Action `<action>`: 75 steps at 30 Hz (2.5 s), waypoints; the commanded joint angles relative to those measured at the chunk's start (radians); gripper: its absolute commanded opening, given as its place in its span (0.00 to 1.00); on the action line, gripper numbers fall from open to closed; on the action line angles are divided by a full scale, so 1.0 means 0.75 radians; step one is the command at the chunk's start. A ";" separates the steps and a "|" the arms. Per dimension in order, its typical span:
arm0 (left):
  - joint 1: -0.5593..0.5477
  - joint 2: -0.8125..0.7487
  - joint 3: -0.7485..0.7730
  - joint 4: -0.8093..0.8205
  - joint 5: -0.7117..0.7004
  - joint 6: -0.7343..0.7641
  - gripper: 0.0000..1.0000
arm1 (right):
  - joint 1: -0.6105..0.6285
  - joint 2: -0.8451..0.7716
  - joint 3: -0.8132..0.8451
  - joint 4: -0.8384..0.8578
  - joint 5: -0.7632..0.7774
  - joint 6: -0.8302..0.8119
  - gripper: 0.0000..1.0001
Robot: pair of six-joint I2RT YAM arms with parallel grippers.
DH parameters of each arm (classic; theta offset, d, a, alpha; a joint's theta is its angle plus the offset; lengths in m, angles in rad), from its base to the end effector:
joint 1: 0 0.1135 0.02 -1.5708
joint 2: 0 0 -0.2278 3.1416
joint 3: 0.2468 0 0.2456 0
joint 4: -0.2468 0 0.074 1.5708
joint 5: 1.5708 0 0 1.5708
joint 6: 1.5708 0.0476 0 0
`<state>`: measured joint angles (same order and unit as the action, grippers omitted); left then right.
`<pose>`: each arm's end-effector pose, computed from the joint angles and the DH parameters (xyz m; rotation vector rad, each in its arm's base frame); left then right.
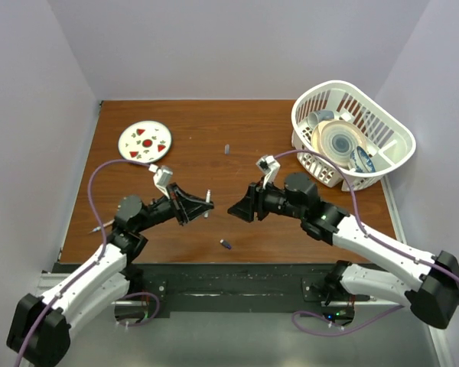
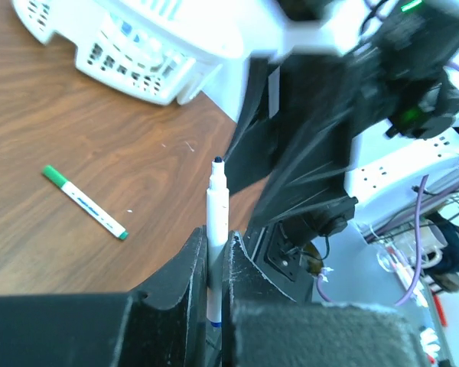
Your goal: Insert the pens into the pen caps
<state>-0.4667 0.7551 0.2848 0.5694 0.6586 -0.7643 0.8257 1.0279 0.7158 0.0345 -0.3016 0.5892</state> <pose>0.1697 -0.1181 0.2262 0.3538 1.6429 -1.4412 0.1674 0.2024 0.2598 -0.4684 1.9785 1.2242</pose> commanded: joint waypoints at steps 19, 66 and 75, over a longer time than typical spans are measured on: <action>0.046 -0.588 0.400 -0.968 -0.314 0.363 0.00 | 0.400 0.807 0.332 -0.392 0.504 -0.256 0.49; -0.016 -0.068 -0.267 0.607 0.055 -0.276 0.00 | 0.280 0.145 0.056 0.698 0.768 0.288 0.00; -0.020 -0.027 -0.253 0.632 0.061 -0.284 0.00 | 0.280 0.208 0.064 0.797 0.672 0.337 0.00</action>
<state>-0.4740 0.7296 0.0830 0.9657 0.6907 -0.9695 1.0332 1.1637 0.7578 0.5247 0.2394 0.8055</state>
